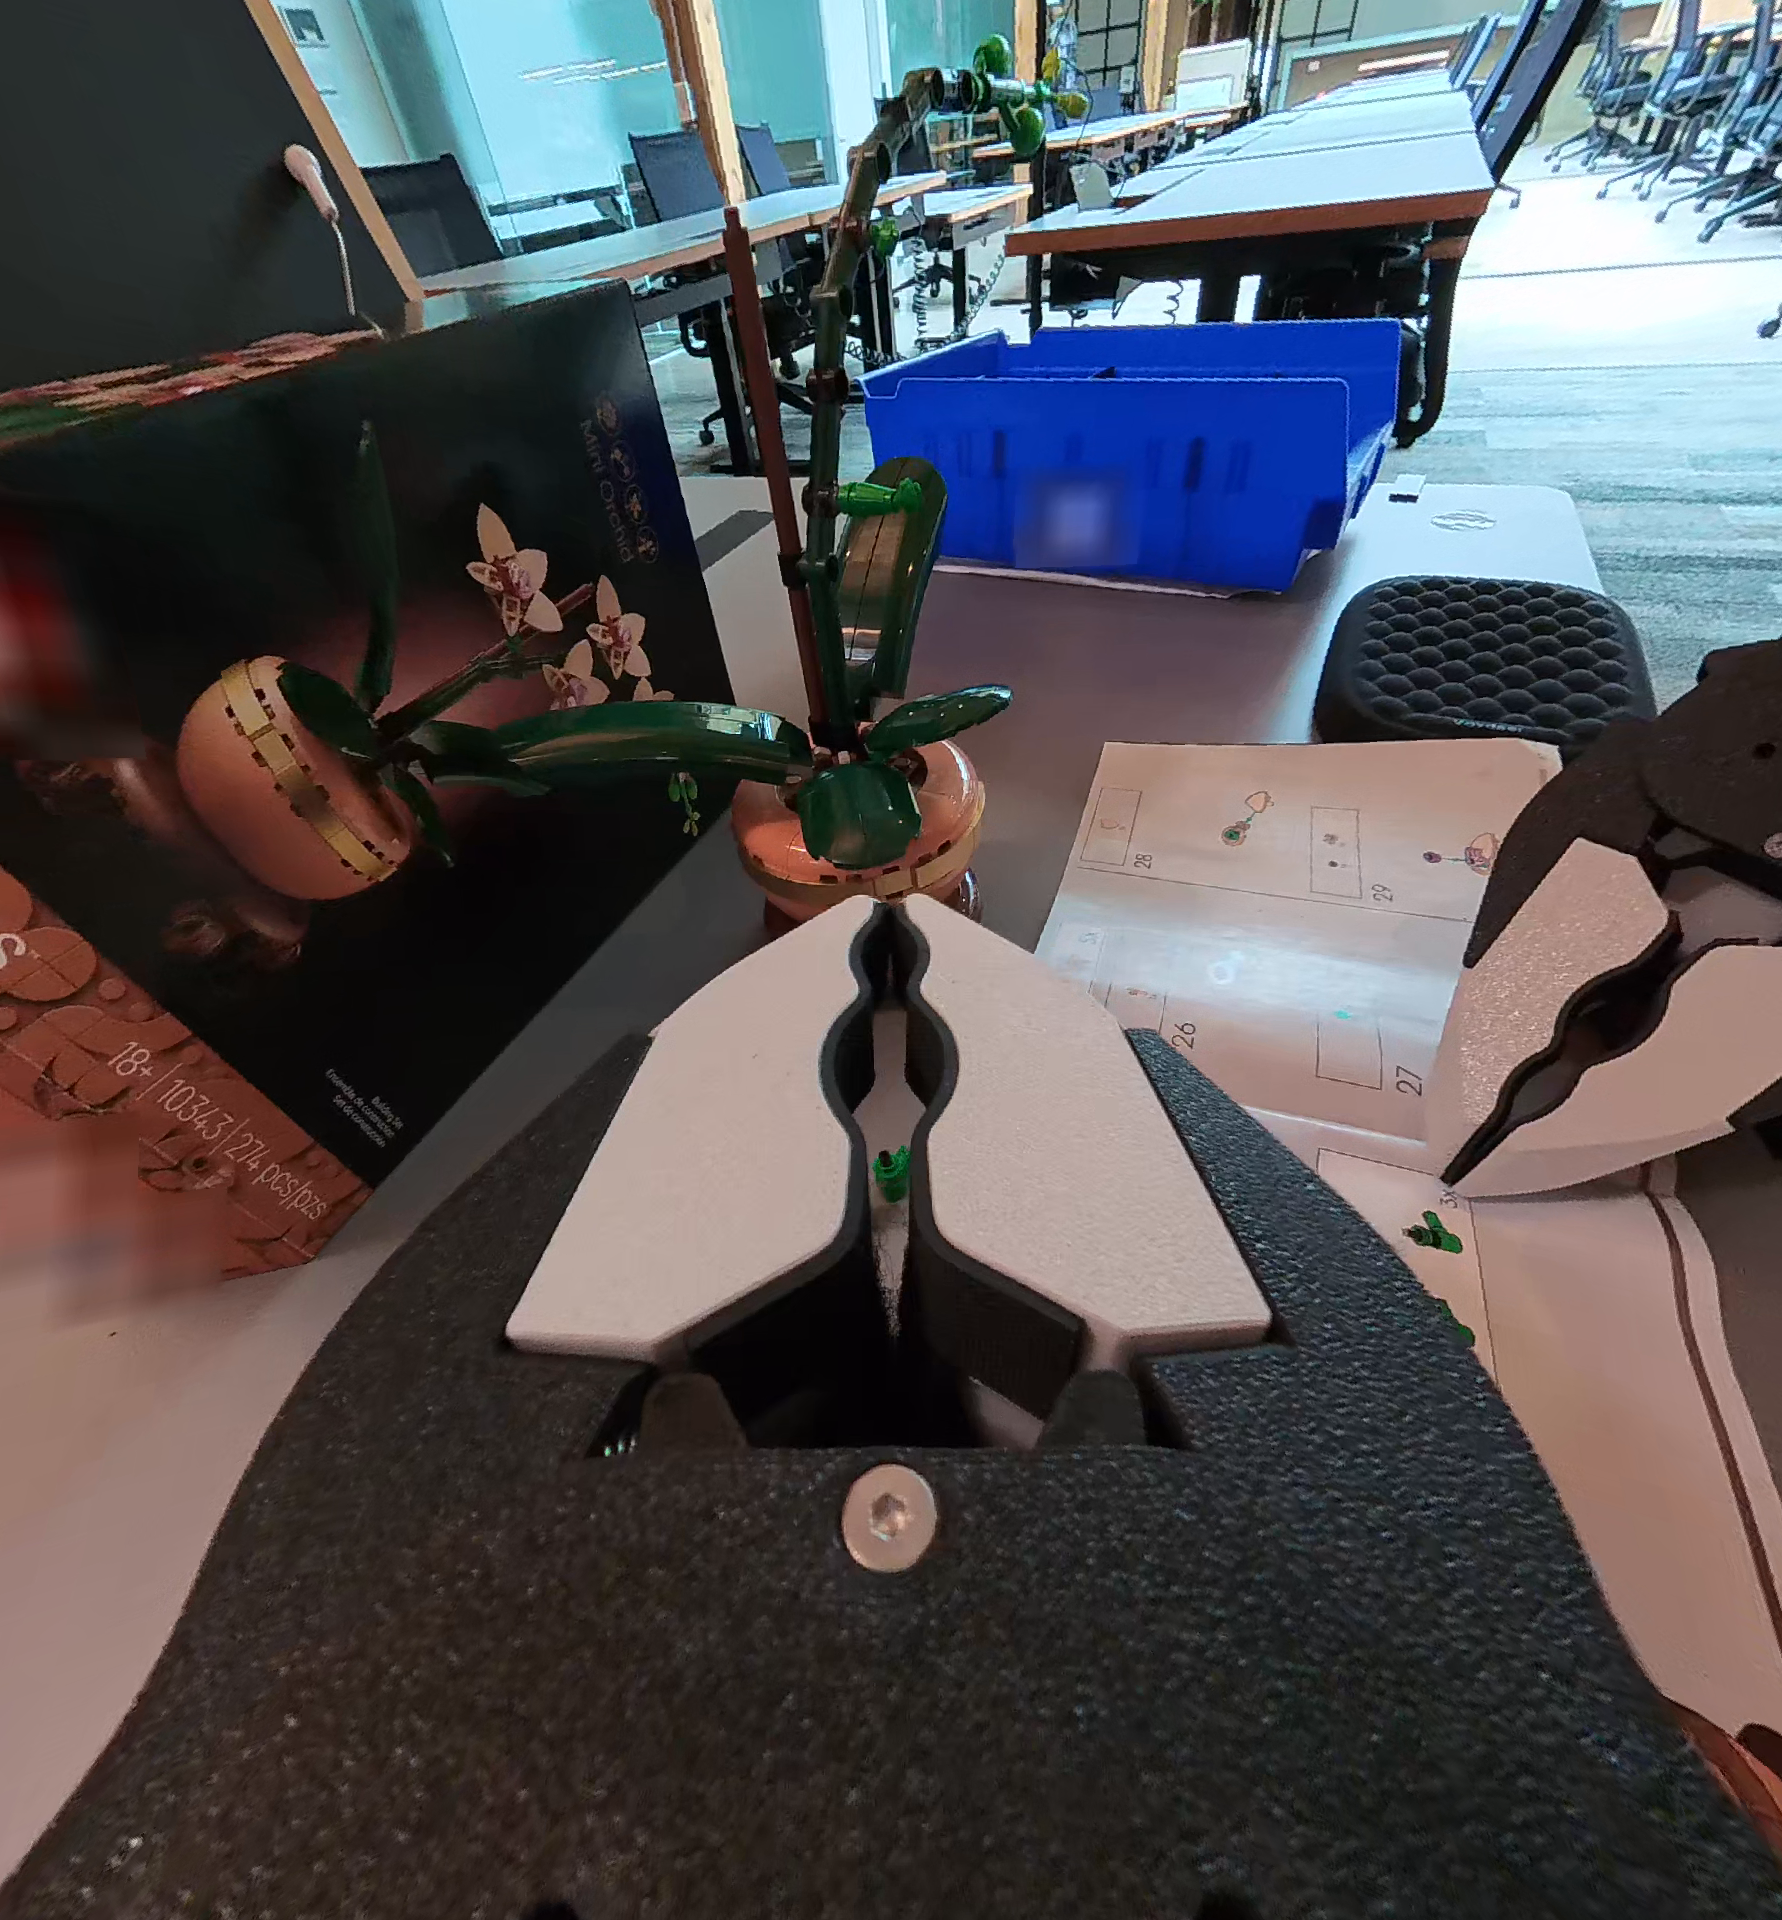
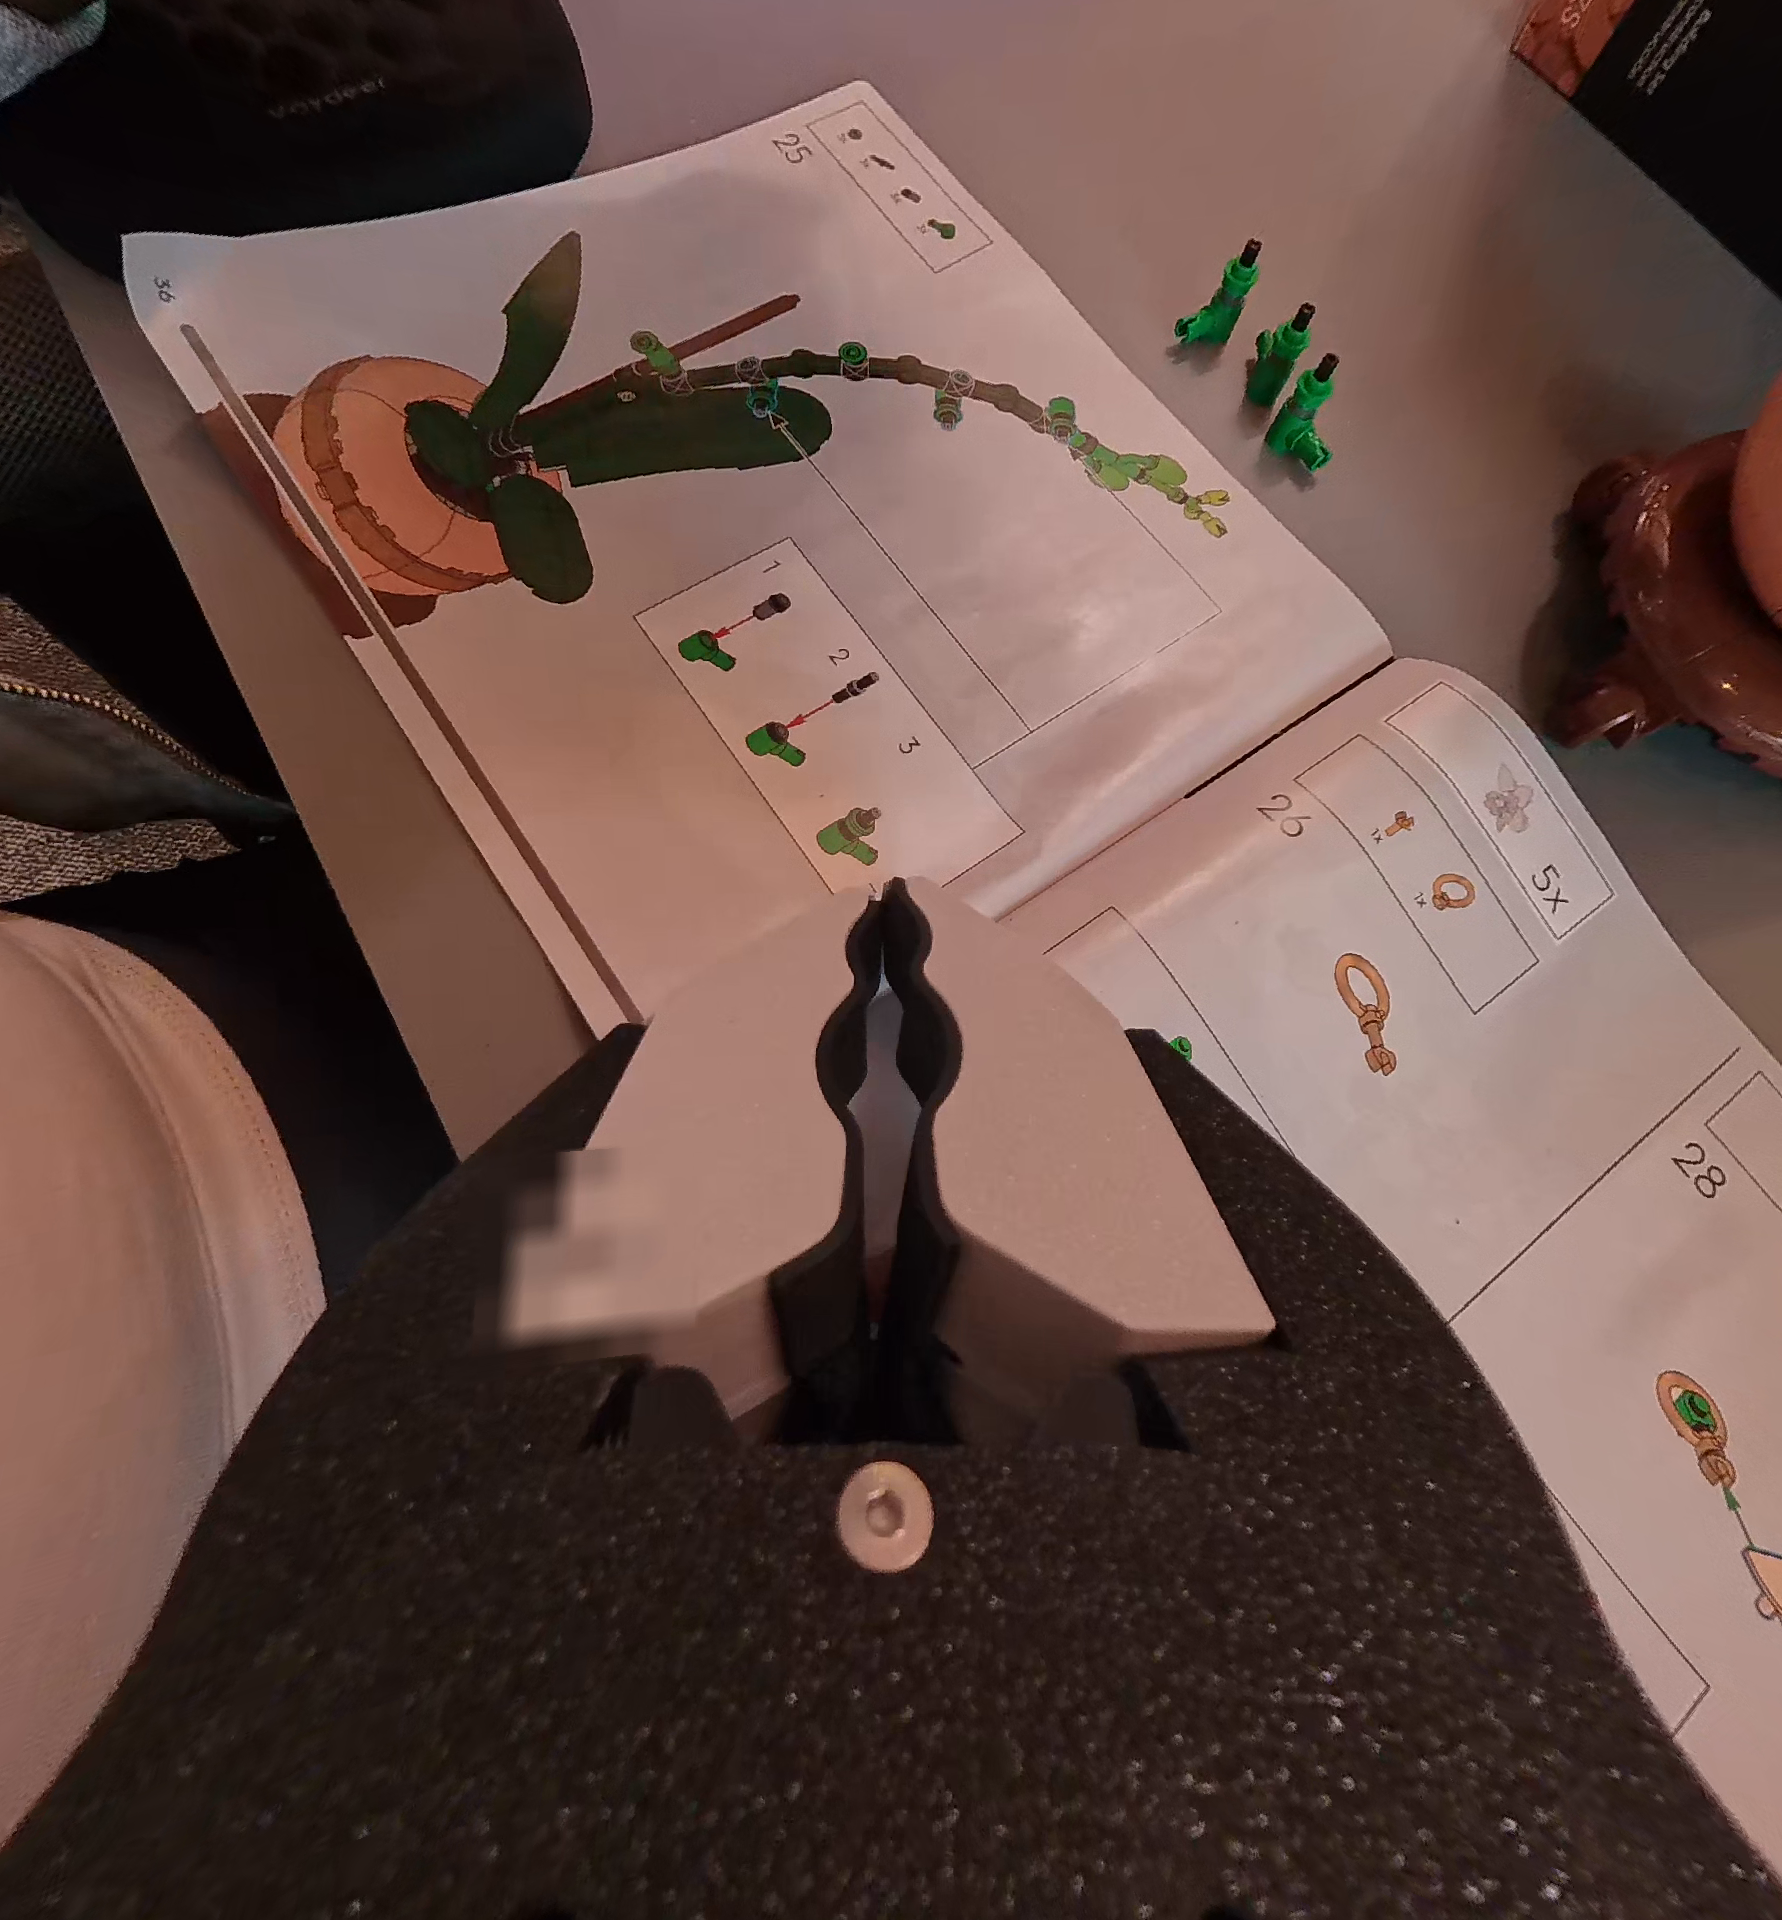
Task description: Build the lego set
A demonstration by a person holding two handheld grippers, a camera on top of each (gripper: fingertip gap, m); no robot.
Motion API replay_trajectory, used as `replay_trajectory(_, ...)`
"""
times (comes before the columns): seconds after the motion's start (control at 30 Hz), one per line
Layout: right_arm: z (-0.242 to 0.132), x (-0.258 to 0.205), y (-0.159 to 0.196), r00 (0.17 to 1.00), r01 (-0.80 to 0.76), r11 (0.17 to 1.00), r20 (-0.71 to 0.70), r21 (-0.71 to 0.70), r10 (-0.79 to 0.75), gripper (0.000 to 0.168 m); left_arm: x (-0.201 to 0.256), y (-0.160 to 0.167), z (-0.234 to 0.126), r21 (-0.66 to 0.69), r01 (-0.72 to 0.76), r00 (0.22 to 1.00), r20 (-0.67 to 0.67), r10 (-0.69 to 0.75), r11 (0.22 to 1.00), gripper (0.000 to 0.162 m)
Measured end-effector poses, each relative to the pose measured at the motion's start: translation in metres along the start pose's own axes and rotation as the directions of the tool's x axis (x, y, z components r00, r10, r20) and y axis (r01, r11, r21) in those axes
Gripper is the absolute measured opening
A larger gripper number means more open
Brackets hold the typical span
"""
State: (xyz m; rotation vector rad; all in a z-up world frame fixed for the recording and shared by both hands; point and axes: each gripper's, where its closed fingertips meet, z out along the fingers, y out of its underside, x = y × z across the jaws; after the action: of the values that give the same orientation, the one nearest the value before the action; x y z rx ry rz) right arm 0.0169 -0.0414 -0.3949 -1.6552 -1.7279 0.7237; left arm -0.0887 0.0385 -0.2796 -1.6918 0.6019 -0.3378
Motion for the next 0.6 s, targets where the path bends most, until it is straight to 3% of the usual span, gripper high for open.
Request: replay_trajectory(0.6,-0.0001,-0.0001,-0.0001,1.0,-0.001,1.0,0.0,0.0,0.001,0.0,-0.0008,0.004,-0.0001,-0.024,-0.013,1.0,0.008,0.014,1.0,0.0)
